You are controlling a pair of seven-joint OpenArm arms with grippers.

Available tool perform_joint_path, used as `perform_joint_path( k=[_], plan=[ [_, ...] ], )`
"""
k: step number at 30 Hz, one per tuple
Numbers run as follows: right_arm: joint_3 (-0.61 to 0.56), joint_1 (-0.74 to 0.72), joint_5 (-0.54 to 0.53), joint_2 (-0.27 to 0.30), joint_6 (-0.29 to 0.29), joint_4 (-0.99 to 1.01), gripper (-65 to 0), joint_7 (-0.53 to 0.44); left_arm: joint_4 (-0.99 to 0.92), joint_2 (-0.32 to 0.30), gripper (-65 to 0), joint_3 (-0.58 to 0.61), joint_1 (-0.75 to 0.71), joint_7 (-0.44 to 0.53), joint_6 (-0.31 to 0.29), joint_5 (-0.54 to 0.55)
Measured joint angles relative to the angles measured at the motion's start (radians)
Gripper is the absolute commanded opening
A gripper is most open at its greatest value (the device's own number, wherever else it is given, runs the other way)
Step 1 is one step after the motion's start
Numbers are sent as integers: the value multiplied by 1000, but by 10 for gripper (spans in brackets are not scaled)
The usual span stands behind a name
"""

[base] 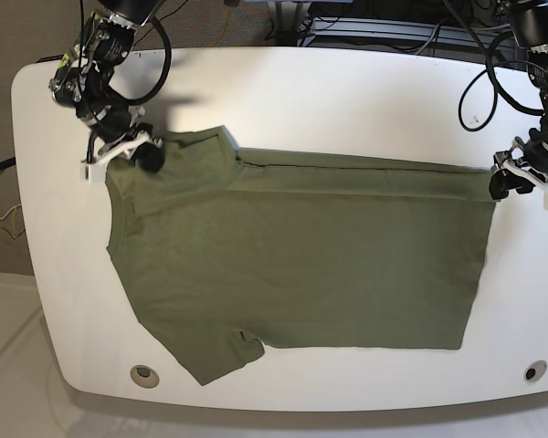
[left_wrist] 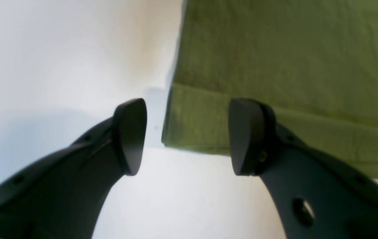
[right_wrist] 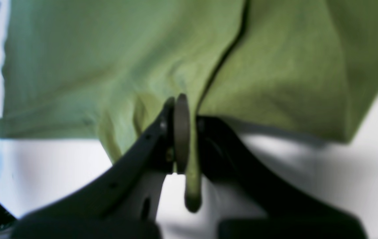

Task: Fold the T-shirt properly
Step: 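Drag the gripped sleeve with the right gripper across the shirt body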

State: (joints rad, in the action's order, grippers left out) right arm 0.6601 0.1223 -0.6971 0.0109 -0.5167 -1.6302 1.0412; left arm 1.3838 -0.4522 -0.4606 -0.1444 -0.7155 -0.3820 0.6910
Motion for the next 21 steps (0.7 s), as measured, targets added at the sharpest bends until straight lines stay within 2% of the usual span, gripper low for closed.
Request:
perform_joint_path(
  k=[11, 21],
  plan=[
    [-10, -74, -3, 0, 12, -3, -650, 34, -1, 5, -277, 4, 0, -1, 0, -2],
    [-109, -168, 11, -2, 15, 49, -650, 39, -6, 8, -277, 5, 1, -1, 4, -2]
  ],
)
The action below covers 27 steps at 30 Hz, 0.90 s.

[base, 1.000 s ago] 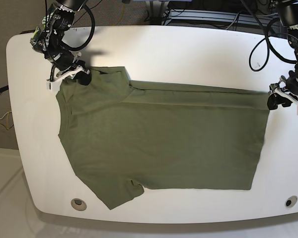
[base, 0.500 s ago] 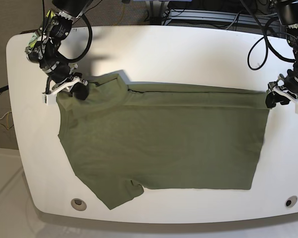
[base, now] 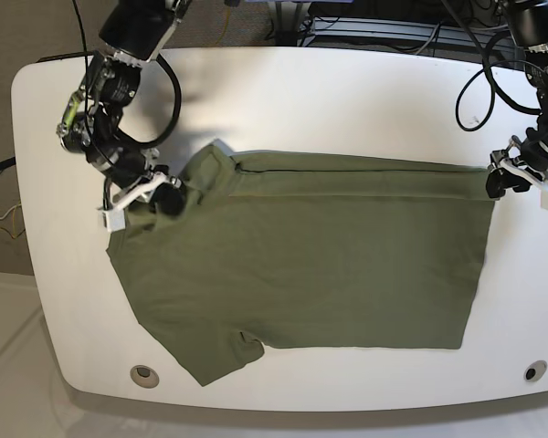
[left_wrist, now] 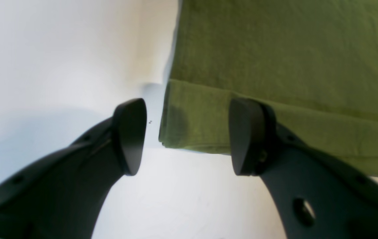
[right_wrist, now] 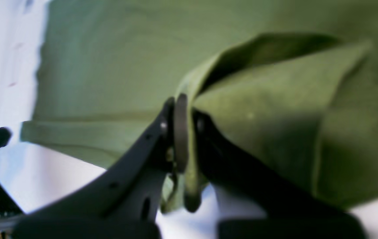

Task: Fold the T-shirt properly
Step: 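Drag the gripped sleeve with the right gripper across the shirt body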

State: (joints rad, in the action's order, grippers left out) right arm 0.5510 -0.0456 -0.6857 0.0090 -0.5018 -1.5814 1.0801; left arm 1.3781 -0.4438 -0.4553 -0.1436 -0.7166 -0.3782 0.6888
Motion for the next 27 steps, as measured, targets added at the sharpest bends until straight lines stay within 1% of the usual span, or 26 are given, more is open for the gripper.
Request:
perform_joint_path(
  k=[8, 13, 18, 21, 24, 27],
  plan=[
    [-41, -16, 5, 19, 3, 50, -650, -2, -3, 0, -274, 1, 0, 0, 3, 1],
    [-62, -47, 8, 21, 3, 92, -650, -3, -3, 0, -280, 4, 1, 1, 1, 0],
    [-97, -117, 24, 15, 4, 131, -650, 3, -3, 0, -281, 4, -3, 2, 0, 0],
    [-106, -164, 13, 8, 3, 153, -650, -2, -3, 2, -280, 4, -5, 2, 0, 0],
    [-104, -199, 0, 6, 1, 175, -650, 2, -3, 2, -283, 4, -7, 2, 0, 0],
    [-91, -232, 11, 5, 4, 209, -650, 24, -3, 0, -282, 4, -11, 2, -2, 0]
  ],
)
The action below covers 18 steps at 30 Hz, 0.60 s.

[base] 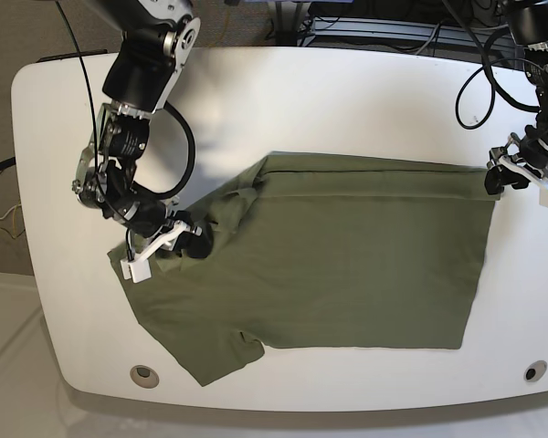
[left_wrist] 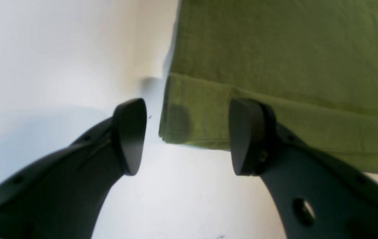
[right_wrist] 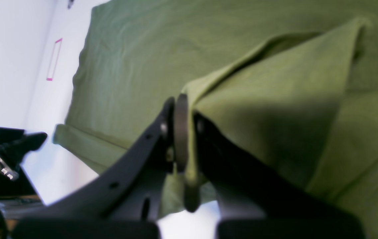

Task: Fold the T-shirt properly
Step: 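Drag the gripped sleeve with the right gripper across the shirt body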

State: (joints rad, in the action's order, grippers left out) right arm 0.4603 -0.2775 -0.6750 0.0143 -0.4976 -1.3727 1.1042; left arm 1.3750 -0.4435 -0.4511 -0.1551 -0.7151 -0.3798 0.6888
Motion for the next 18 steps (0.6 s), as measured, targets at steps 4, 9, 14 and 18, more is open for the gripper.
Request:
perform_joint_path(
  k=[4, 9, 14, 18],
  plan=[
    [-2, -24, 16, 4, 0, 18, -650, 0, 0, 2, -283, 1, -1, -2, -2, 0],
    [-23, -63, 37, 5, -2, 56, -650, -13, 0, 2, -285, 1, -4, -2, -2, 0],
    [-31, -90, 51, 0, -8, 93, -650, -49, 0, 3, -285, 1, -11, -2, -2, -1],
    [-35, -102, 77, 6, -9, 151, -592, -79, 0, 2, -280, 1, -11, -1, -2, 0]
  ],
)
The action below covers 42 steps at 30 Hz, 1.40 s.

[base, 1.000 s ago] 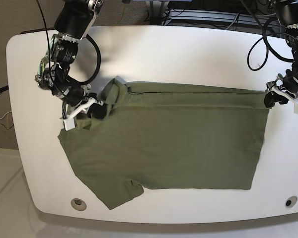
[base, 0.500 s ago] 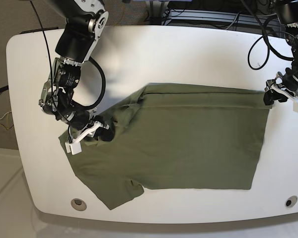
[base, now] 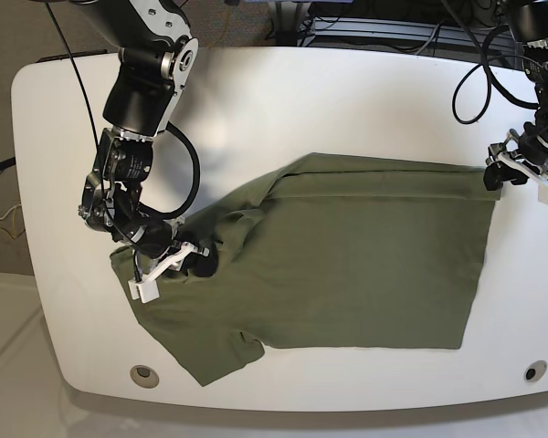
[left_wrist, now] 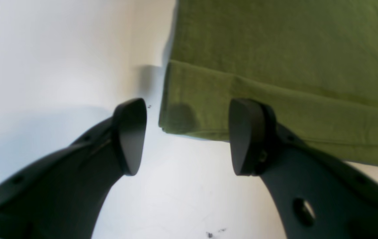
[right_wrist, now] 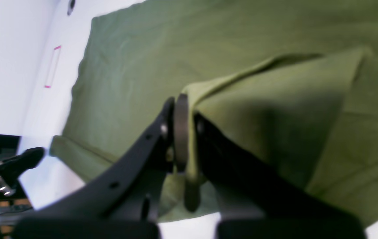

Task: Fold the T-shirt properly
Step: 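Drag the gripped sleeve with the right gripper across the shirt body, then open the right gripper and lift it off the folded sleeve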

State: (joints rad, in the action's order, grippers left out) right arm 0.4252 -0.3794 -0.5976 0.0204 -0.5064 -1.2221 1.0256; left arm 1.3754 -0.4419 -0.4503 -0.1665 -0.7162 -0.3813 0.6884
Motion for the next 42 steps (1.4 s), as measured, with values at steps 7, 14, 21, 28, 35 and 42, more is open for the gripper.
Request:
perform_joint_path(
  k=[7, 14, 21, 28, 35, 42],
  plan=[
    [-2, 15, 18, 3, 2, 35, -360, 2, 0, -1, -277, 0, 0, 6, 0, 8],
    [-8, 14, -21, 10, 0, 37, -356, -33, -5, -2, -275, 0, -1, 6, 7, 6],
    [-7, 23, -17, 30, 1, 32, -366, -23, -5, -3, -276, 0, -2, 6, 7, 6],
    [-8, 20, -5, 25, -22, 1, -324, -3, 0, -3, -276, 2, -5, 6, 8, 5],
    [-11, 11, 24, 28, -108, -61, -259, -4, 4, -3, -279, 4, -8, 6, 8, -10],
    [23, 24, 35, 40, -122, -155, -269, 3, 6, -2, -276, 5, -11, 7, 8, -15]
  ],
)
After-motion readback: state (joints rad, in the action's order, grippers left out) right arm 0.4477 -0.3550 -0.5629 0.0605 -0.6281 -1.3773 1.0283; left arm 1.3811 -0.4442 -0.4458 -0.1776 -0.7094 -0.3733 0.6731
